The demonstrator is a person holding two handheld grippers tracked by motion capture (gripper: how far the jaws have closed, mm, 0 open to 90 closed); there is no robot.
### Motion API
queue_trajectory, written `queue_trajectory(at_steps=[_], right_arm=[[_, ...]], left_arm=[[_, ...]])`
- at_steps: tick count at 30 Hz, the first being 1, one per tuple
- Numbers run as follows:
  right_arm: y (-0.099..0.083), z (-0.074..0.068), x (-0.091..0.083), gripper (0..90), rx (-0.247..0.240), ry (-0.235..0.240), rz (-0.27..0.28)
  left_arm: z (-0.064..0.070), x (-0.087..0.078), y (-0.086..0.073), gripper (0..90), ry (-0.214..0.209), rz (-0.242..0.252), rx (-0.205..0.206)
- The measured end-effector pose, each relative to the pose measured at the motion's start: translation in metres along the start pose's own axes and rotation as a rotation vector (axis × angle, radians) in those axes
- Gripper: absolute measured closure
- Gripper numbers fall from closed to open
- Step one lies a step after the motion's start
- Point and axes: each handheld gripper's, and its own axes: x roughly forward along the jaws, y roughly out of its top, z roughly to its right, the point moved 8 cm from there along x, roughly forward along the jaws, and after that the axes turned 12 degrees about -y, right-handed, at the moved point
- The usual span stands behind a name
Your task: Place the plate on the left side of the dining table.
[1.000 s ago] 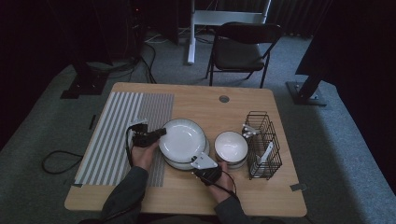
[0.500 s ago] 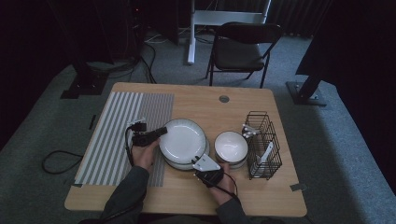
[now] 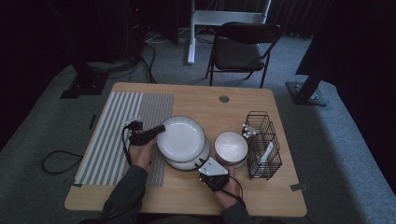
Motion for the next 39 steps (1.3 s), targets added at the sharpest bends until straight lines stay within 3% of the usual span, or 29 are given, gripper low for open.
queue_trajectory(at_steps=[4,23,39], right_arm=[[-0.003,-0.002,-0.003,72.3,0.003,0.033,0.01],[-0.023,-0.006,-0.012,65.4,0.005,0.095,0.0],[-0.032,-0.01,-0.008,62.7,-0.001,0.11,-0.03]], left_arm=[[-0.001,-0.006,0.004,83.3,-0.004,0.019,-0.004],[-0.018,-0.045,0.02,83.0,0.019,0.104,-0.04],[-0.039,-0.076,0.031,83.0,0.061,0.155,-0.067]])
